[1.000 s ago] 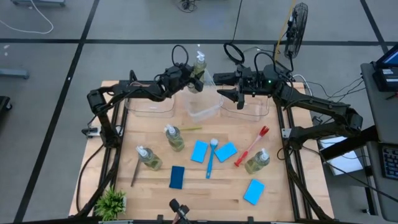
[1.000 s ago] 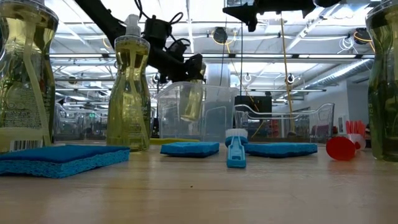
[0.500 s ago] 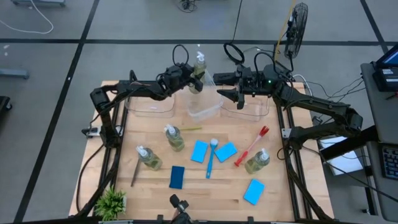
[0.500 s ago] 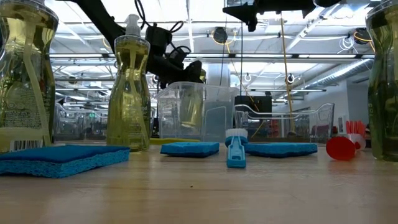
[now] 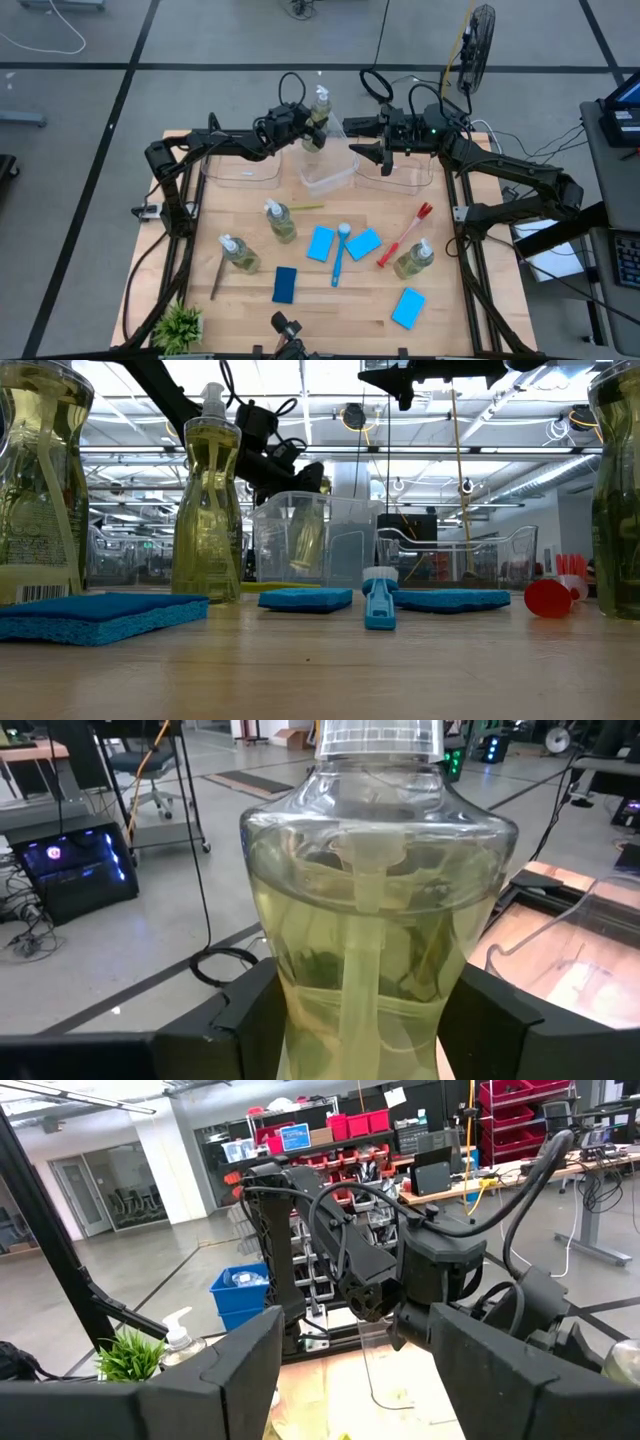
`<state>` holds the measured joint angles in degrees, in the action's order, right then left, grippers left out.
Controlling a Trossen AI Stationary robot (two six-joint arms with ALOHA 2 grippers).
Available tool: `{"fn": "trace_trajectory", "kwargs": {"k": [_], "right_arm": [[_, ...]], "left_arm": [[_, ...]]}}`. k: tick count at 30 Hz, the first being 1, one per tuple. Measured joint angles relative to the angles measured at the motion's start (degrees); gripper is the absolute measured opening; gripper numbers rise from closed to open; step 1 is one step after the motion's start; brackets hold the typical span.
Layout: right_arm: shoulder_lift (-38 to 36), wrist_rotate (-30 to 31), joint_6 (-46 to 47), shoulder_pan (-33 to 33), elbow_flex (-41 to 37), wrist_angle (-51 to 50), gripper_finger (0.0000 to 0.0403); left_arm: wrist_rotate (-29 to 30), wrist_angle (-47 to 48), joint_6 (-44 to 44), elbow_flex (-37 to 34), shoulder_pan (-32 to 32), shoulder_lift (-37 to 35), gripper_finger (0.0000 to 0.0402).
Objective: Pick & Place Kitchen Sink Supplies
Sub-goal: Put the yellow dish soap into the white bin
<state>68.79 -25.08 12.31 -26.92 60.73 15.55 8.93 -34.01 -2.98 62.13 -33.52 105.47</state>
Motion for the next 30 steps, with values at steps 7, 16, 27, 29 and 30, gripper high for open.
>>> {"fn": "trace_trajectory", "kwargs": {"k": [7,16,27,29,30], "right_arm": [[0.0,0.0,0.0,0.0,0.0,0.01,0.0238],[0.0,0.0,0.0,0.0,0.0,0.02,0.0238],[0.0,0.0,0.42,0.01,0.0,0.02,0.0238],[0.0,0.0,0.42,0.02,0.0,0.02,0.0238],[0.0,0.0,0.44,0.02,0.0,0.03,0.0238]], "left_arm": [[0.04,1.03,0.31,0.0,0.0,0.0,0.022],[0.0,2.98,0.26,0.0,0.0,0.0,0.025],[0.06,3.06,1.35,0.0,0.0,0.0,0.0293],[0.07,3.03,1.42,0.0,0.0,0.0,0.0294],[0.07,3.03,1.43,0.0,0.0,0.0,0.0294]]}}
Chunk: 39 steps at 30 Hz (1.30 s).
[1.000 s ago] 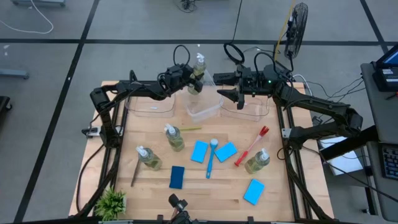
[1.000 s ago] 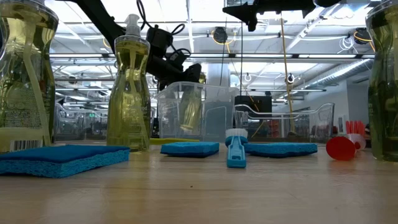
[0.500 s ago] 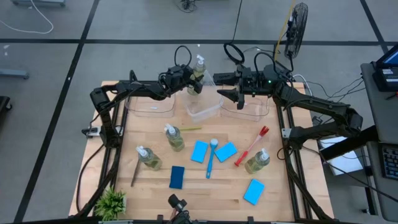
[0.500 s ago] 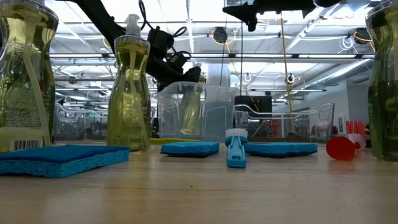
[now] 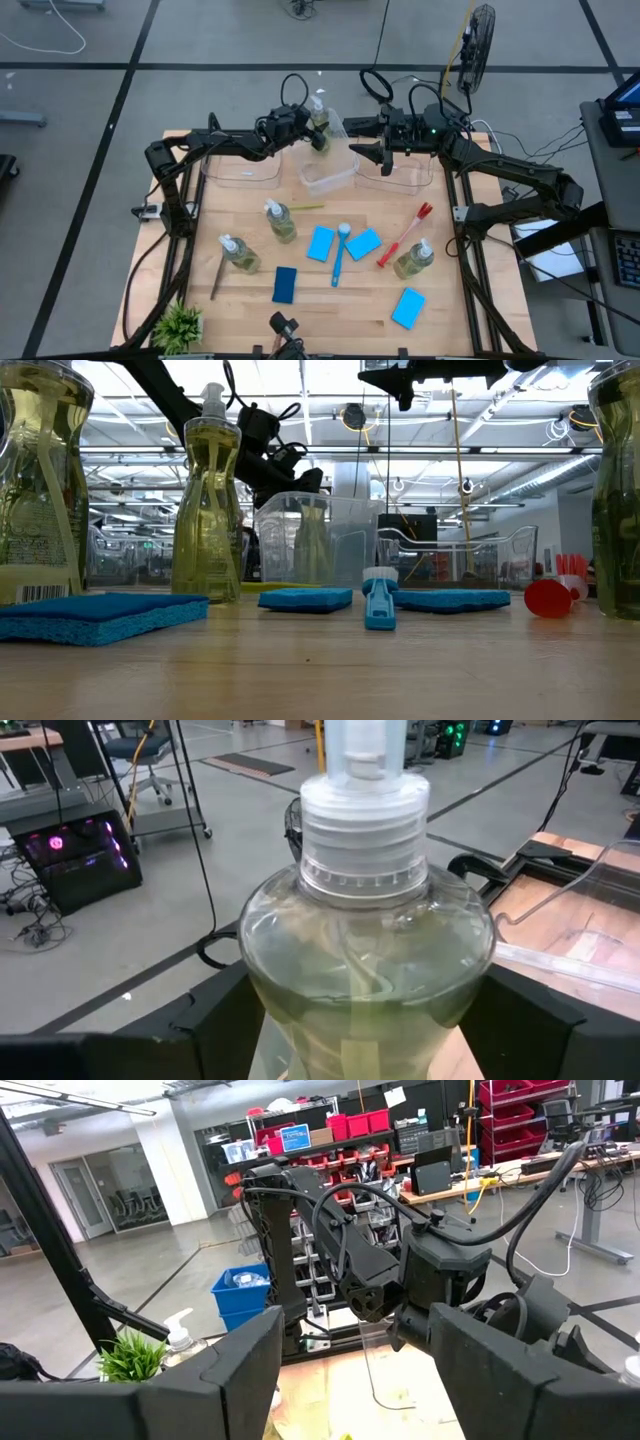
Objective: Pick & Place Kitchen Sink Supplies
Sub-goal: Put the yellow dish soap into the white bin
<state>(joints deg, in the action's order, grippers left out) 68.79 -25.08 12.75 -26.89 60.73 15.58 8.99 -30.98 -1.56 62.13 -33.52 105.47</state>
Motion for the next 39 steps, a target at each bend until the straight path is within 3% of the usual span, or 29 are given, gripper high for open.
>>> {"fn": "trace_trajectory", "kwargs": {"k": [15,26,39], "right_arm": [[0.0,0.0,0.0,0.0,0.0,0.0,0.0238],[0.0,-0.04,-0.39,0.0,0.0,0.0,0.0238],[0.0,-0.04,-0.39,0.0,0.0,0.0,0.0238]], "left_arm": [[-0.04,-3.41,1.4,0.0,0.0,-0.09,0.0294],[-1.64,0.85,1.28,0.0,0.26,-0.19,0.0295],[-0.02,-0.82,1.15,0.04,0.39,-0.43,0.0351]]}}
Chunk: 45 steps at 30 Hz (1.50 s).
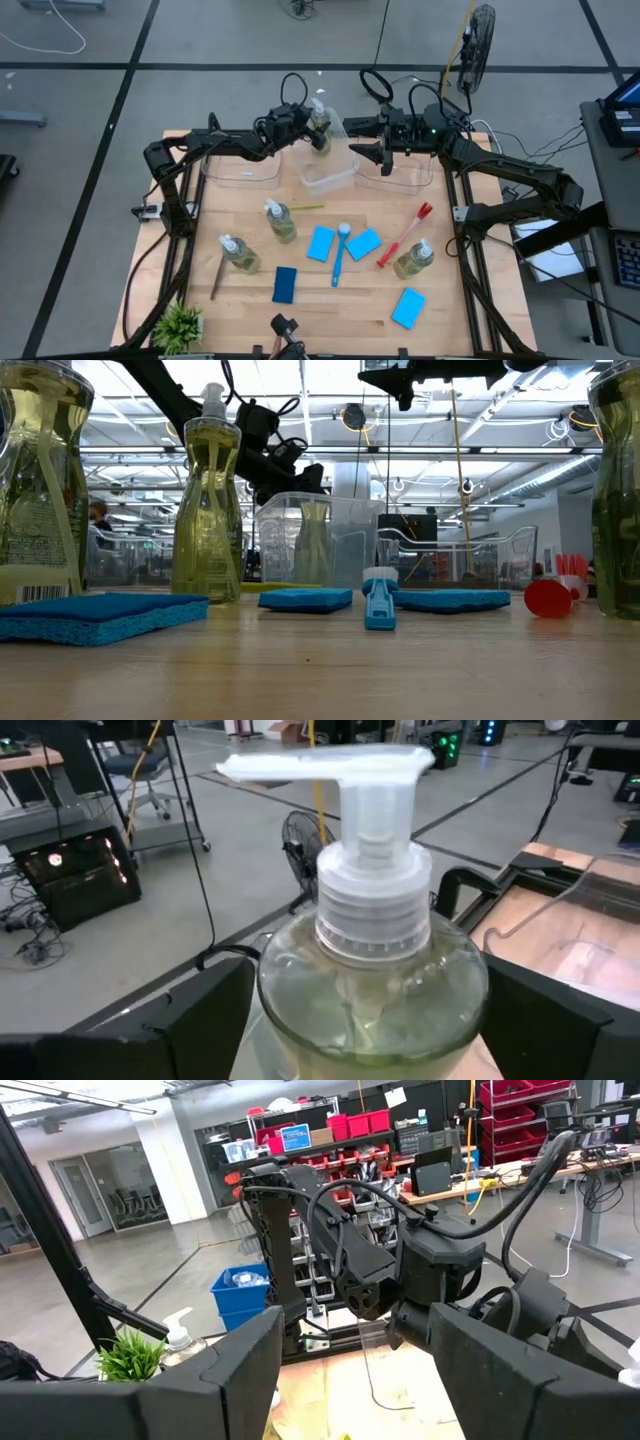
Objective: Pick & Place Kitchen Sink Supplies
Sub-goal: Put the yellow dish soap into the white bin
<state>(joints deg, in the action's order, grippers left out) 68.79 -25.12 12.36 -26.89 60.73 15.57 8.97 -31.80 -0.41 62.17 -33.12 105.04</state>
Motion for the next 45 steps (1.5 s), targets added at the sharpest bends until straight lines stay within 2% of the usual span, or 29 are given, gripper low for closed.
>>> {"fn": "trace_trajectory", "kwargs": {"k": [8,23,29,35,39,45], "right_arm": [[0.0,-0.17,0.3,0.0,0.0,0.0,0.0238],[0.0,-0.17,0.28,0.0,0.0,0.0,0.0238],[0.0,-0.2,0.23,0.0,0.0,0.0,0.0238],[0.0,-0.26,0.22,0.0,0.0,-0.02,0.0238],[0.0,-0.42,0.2,0.0,-0.02,-0.08,0.0238],[0.0,-0.44,-0.95,0.0,-0.02,-1.48,0.0238]], "left_arm": [[0.24,-0.93,3.35,0.0,0.04,-0.4,0.0354],[1.65,0.33,6.69,0.0,0.04,-7.59,0.0356],[1.75,6.12,6.01,0.0,0.91,-12.89,0.0356],[1.71,14.66,6.31,-0.04,4.33,-21.16,0.0356],[2.11,20.54,5.78,-0.04,8.29,-27.13,0.0359],[7.97,29.78,2.69,-0.04,16.45,-34.26,0.0361]]}}
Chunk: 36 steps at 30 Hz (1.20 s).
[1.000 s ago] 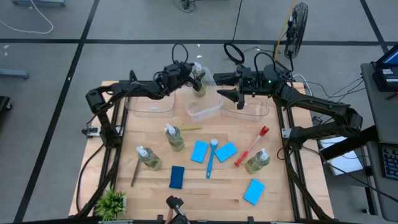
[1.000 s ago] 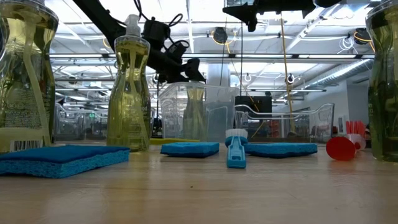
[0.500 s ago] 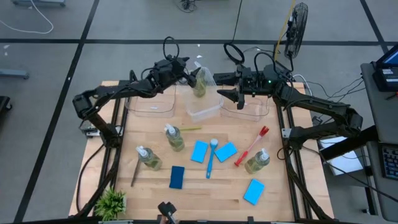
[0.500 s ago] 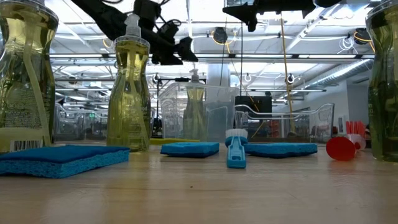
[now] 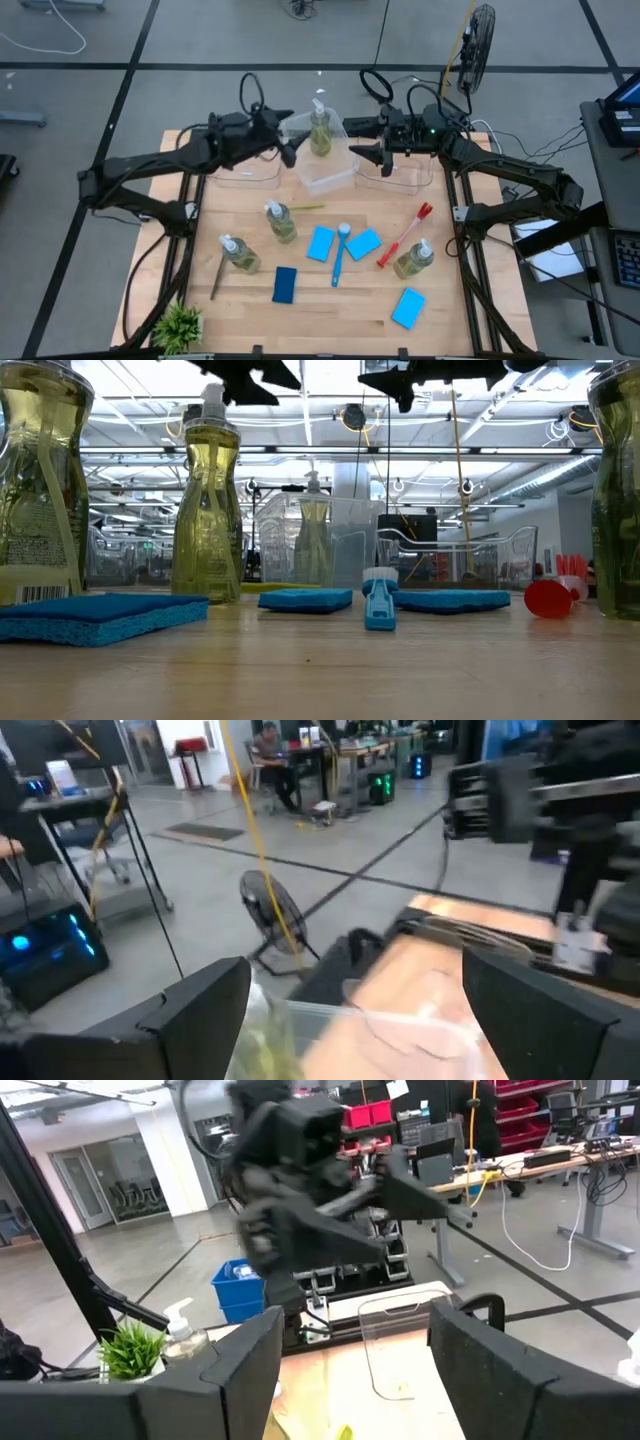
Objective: Pick & Place Kitchen Sink Supplies
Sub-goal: Put the yellow dish soap into the white bin
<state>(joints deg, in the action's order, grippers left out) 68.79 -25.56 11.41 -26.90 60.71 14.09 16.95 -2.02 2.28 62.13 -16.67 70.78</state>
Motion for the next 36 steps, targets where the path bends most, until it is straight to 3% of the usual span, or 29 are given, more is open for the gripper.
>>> {"fn": "trace_trajectory", "kwargs": {"k": [7,17,26,36], "right_arm": [[0.0,-0.02,-0.4,0.0,0.0,-1.14,0.0238],[0.0,-0.17,-0.58,-0.01,0.0,-1.12,0.0238],[0.0,-0.19,-0.58,-0.01,0.0,-1.14,0.0238],[0.01,-0.2,-0.58,0.0,0.0,-1.14,0.0238]], "left_arm": [[4.28,7.86,-7.64,0.0,10.31,-4.26,0.0362],[12.99,10.9,-13.79,0.0,22.22,-7.5,0.0368],[13.65,22.66,-27.18,0.0,28.42,-7.56,0.037],[13.69,27.62,-28.33,0.0,32.01,-8.77,0.0387]]}}
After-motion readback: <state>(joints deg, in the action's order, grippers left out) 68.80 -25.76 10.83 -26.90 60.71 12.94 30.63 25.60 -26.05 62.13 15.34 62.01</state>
